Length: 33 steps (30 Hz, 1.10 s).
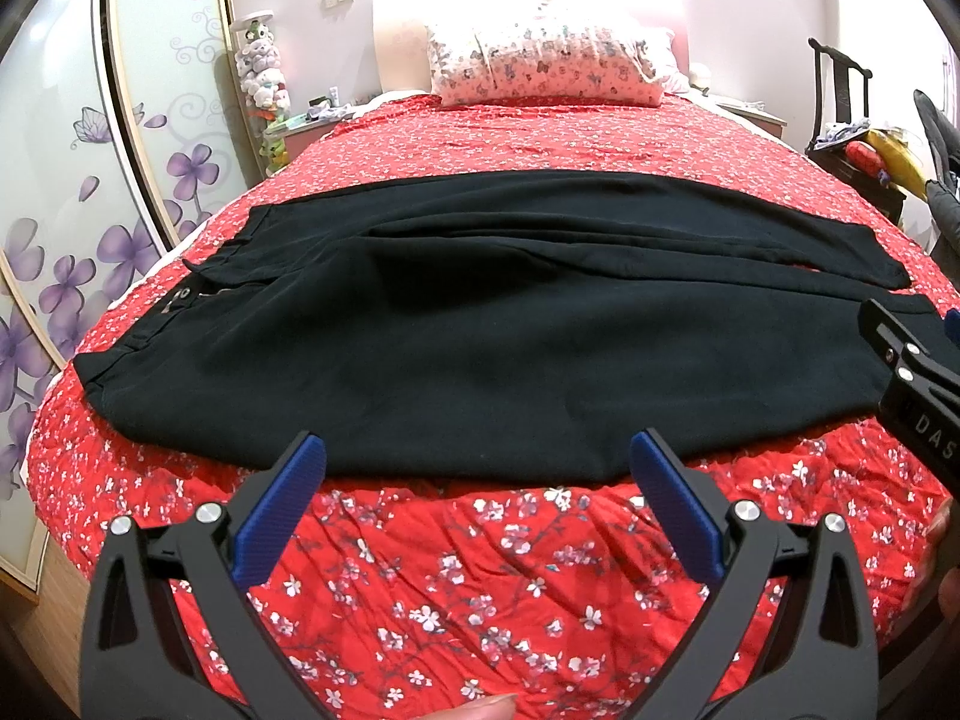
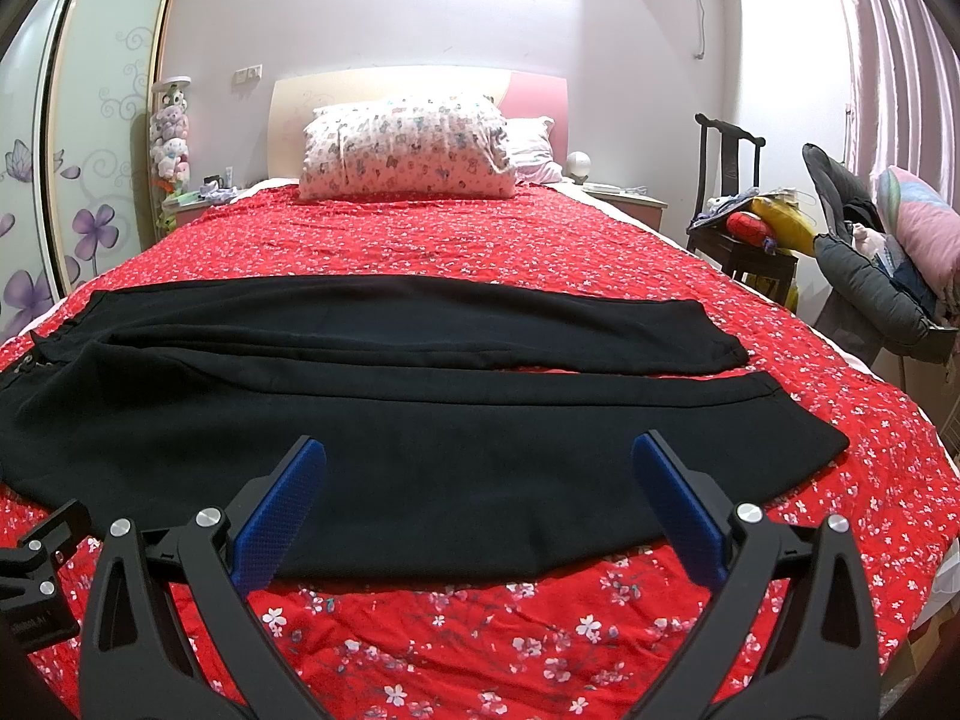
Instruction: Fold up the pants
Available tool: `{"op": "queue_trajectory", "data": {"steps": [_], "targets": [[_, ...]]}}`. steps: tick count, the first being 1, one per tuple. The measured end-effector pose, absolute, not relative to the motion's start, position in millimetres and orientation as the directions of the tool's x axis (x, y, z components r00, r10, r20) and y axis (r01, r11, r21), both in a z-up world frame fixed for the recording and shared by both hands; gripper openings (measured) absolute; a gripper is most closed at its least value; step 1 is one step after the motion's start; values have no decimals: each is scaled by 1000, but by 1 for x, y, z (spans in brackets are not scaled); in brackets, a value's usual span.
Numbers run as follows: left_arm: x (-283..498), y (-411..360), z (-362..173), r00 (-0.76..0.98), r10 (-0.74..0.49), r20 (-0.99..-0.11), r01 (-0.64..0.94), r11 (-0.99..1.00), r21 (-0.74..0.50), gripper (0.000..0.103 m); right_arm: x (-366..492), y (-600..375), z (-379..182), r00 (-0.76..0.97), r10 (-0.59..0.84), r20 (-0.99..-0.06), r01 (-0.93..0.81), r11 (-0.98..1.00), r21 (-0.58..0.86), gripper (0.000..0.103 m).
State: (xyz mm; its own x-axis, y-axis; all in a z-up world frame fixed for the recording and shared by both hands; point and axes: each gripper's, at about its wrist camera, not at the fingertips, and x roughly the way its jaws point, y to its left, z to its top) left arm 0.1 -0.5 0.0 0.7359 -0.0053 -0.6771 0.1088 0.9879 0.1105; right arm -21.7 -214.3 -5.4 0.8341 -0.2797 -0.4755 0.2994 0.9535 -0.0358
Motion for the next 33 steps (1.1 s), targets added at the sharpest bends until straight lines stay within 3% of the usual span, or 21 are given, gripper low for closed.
{"op": "queue_trajectory", "data": {"steps": [12, 19, 24, 29, 33], "targets": [[2, -3, 12, 733, -19, -680, 112, 989, 94, 101, -28, -222, 10, 861, -249, -444, 283, 959, 11, 102], [15, 2, 24, 742, -26, -670, 102, 992, 75, 101, -17, -268, 45, 896, -113, -429, 178, 977, 116, 102], [30, -4, 25, 742, -16, -670, 95, 992, 81, 101, 13, -302, 55, 877, -18, -479, 81, 991, 110, 102], [42, -2, 24, 733, -179, -656, 181, 981, -65, 101, 63, -359, 57, 827, 171, -535, -68, 976, 207, 102], [58, -8, 26, 716, -271, -644, 250, 960, -126, 101, 98, -437, 57, 794, 170, -584, 35, 946, 323, 102]]}}
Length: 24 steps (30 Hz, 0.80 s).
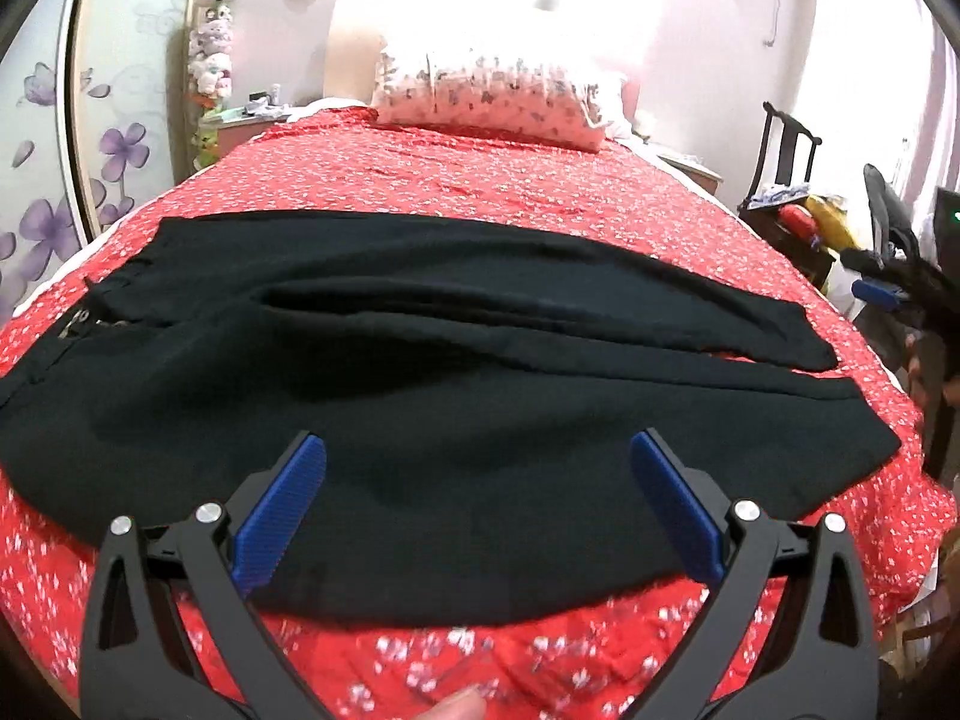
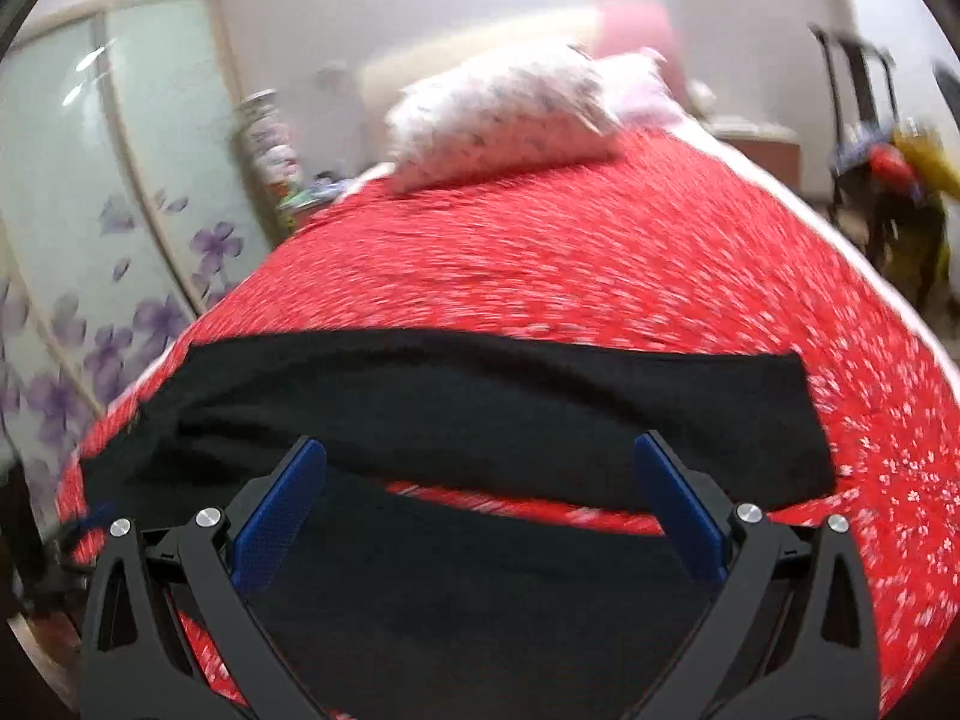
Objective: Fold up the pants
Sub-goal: 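Grasp the edge of the black pants leg with the right gripper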
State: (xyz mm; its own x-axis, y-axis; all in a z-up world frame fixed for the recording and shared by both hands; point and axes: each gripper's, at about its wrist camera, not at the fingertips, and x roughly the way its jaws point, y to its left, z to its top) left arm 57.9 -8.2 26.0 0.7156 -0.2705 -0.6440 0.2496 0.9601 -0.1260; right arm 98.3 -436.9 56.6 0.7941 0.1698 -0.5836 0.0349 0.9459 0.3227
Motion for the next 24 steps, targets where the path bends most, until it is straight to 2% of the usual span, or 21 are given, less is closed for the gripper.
{"op": "queue_trajectory", "data": {"steps": [4, 8, 12, 18, 21, 23, 24], "targets": [[79, -20, 15, 631, -342, -696, 282, 937, -206, 101, 132, -519, 45, 790, 107, -604, 195, 890, 413, 102], [97, -24, -2, 562, -389, -730, 275, 920, -279, 101, 176, -572, 14, 715, 85, -693, 312, 849, 426, 102], [107, -29, -15, 536, -400, -744, 289, 914, -284, 101, 190, -601, -9, 687, 34, -726, 399, 817, 416, 93], [102, -38, -20, 509, -406, -759, 338, 905, -258, 101, 205, -619, -36, 683, 52, -729, 420, 788, 450, 92], [97, -41, -24, 508, -394, -766, 352, 907, -233, 101, 213, -621, -43, 672, 62, -738, 411, 797, 442, 84], [92, -44, -23, 518, -408, -752, 383, 897, -222, 101, 219, -620, -51, 658, 94, -747, 388, 809, 442, 75], [90, -44, -23, 521, -414, -747, 392, 893, -221, 101, 221, -618, -54, 647, 98, -756, 379, 819, 430, 75]]}}
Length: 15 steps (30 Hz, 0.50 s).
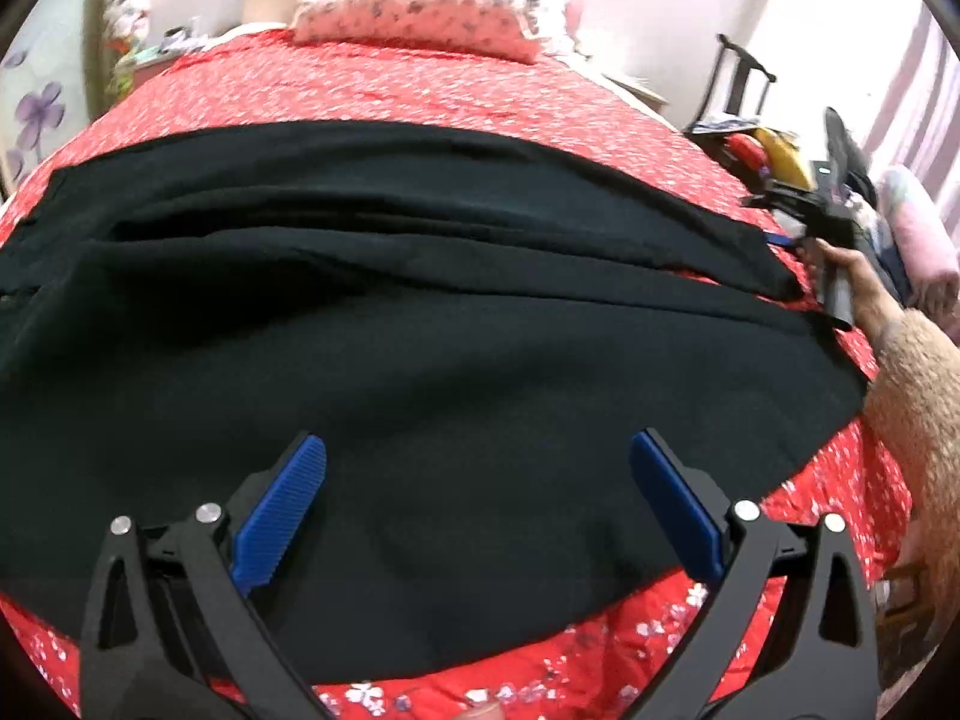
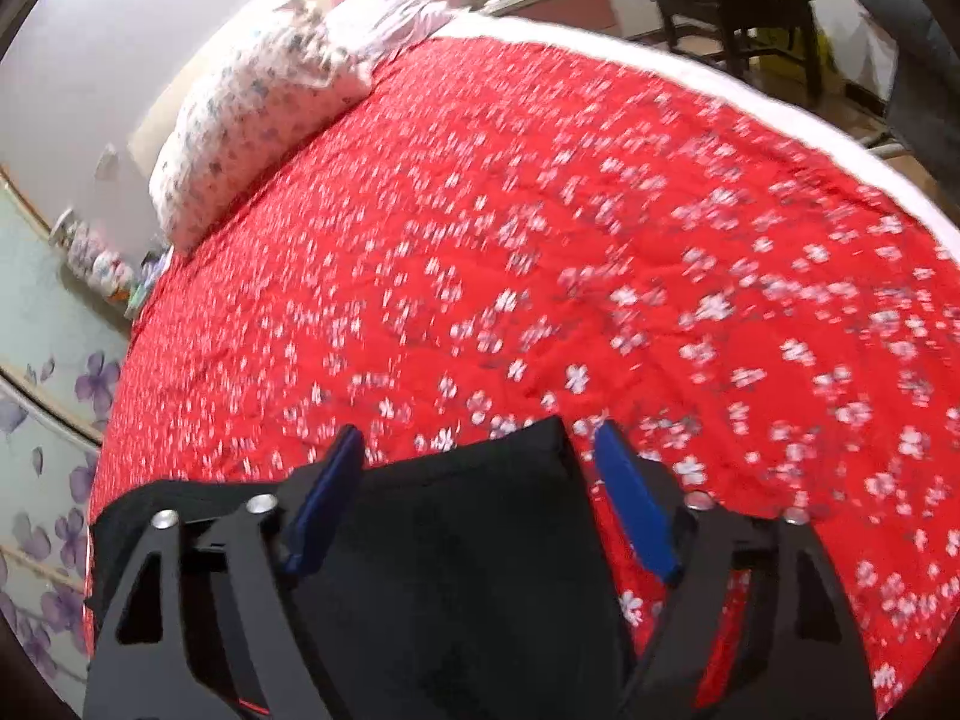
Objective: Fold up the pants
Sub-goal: 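Grasp the edge of the black pants leg with the right gripper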
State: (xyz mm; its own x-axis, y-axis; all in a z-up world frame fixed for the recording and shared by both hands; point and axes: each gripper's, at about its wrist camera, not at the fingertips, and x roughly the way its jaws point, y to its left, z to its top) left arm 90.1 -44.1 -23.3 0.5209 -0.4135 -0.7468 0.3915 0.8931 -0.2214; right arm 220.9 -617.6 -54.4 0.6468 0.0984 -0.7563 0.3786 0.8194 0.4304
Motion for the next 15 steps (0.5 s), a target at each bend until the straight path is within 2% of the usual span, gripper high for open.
{"op": "queue_trajectory", "data": {"steps": [3, 5, 6, 8, 12, 15], "targets": [[91, -44, -28, 484, -426, -764, 380, 889, -255, 101, 220, -612, -58, 642, 79, -763, 355, 851, 387, 70], [95, -47, -35, 435, -433, -789, 370, 885, -282, 101, 218, -615, -60, 635, 57, -771, 368, 855, 366, 53], [94, -48, -36, 433, -429, -793, 372, 886, -276, 101, 216, -617, -60, 634, 51, -771, 374, 852, 365, 47], [91, -51, -36, 441, -415, -796, 385, 889, -250, 101, 210, -621, -59, 646, 77, -760, 350, 854, 384, 27], [87, -57, -35, 440, -379, -814, 393, 896, -205, 101, 201, -608, -49, 683, 86, -725, 279, 887, 368, 21], [81, -57, -35, 448, -364, -817, 390, 902, -188, 101, 184, -599, -32, 741, 78, -666, 226, 906, 357, 19]]}}
